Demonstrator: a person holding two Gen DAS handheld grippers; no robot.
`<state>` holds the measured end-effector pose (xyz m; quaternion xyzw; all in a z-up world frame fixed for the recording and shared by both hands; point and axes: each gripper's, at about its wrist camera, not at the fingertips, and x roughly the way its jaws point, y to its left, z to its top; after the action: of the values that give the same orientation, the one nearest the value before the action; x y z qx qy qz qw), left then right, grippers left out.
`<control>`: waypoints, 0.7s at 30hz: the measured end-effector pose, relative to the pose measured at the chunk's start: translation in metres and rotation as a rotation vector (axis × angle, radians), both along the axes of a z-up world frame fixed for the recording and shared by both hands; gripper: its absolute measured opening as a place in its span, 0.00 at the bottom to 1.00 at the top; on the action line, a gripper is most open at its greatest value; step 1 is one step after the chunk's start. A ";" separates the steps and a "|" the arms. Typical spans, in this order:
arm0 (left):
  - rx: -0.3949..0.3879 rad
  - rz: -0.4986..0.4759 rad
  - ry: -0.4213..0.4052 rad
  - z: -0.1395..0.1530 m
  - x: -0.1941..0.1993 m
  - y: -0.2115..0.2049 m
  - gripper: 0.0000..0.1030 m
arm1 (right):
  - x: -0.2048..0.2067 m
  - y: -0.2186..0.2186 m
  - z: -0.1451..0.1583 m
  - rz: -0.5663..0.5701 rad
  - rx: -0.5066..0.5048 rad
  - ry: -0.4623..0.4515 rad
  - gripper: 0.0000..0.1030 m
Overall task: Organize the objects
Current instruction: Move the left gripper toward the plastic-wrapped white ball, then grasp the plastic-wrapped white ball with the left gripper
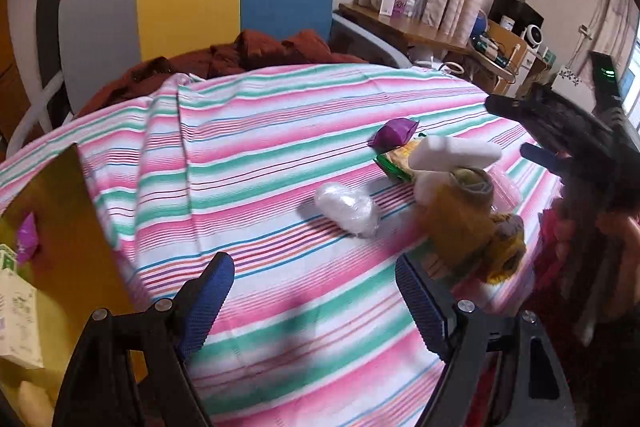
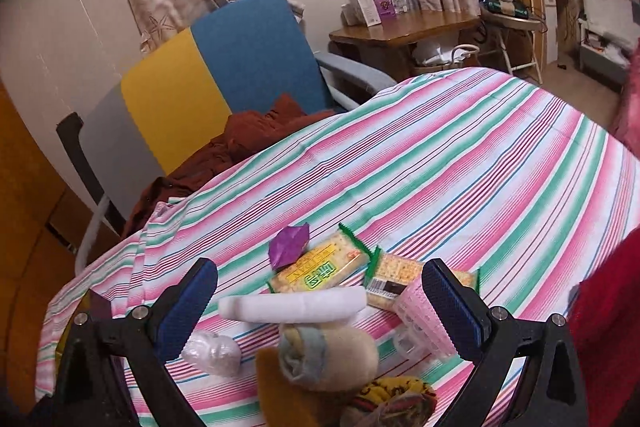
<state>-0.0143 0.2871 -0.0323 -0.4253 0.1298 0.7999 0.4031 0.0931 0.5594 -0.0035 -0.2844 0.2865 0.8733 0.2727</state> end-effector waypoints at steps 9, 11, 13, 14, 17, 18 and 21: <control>-0.003 0.045 -0.140 -0.035 -0.025 0.048 0.77 | 0.002 0.001 -0.002 0.009 -0.032 0.027 1.00; 0.017 0.073 -0.177 -0.039 -0.033 0.055 0.77 | 0.001 0.002 -0.002 0.011 -0.037 0.027 1.00; 0.023 0.113 -0.216 -0.046 -0.043 0.061 0.77 | 0.000 0.003 -0.003 0.013 -0.045 0.027 1.00; 0.023 0.130 -0.248 -0.050 -0.049 0.065 0.77 | -0.001 0.004 -0.004 0.012 -0.050 0.028 1.00; 0.020 0.169 -0.286 -0.064 -0.061 0.075 0.76 | 0.001 0.006 -0.005 0.001 -0.064 0.033 1.00; 0.009 0.169 -0.276 -0.068 -0.063 0.079 0.74 | 0.001 0.007 -0.006 -0.003 -0.069 0.034 1.00; -0.015 0.122 -0.199 -0.069 -0.063 0.083 0.65 | 0.001 0.008 -0.007 -0.007 -0.077 0.033 1.00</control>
<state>-0.0769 0.3705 -0.1017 -0.5127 0.0689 0.7758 0.3612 0.0939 0.5678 -0.0104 -0.2793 0.3251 0.8653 0.2600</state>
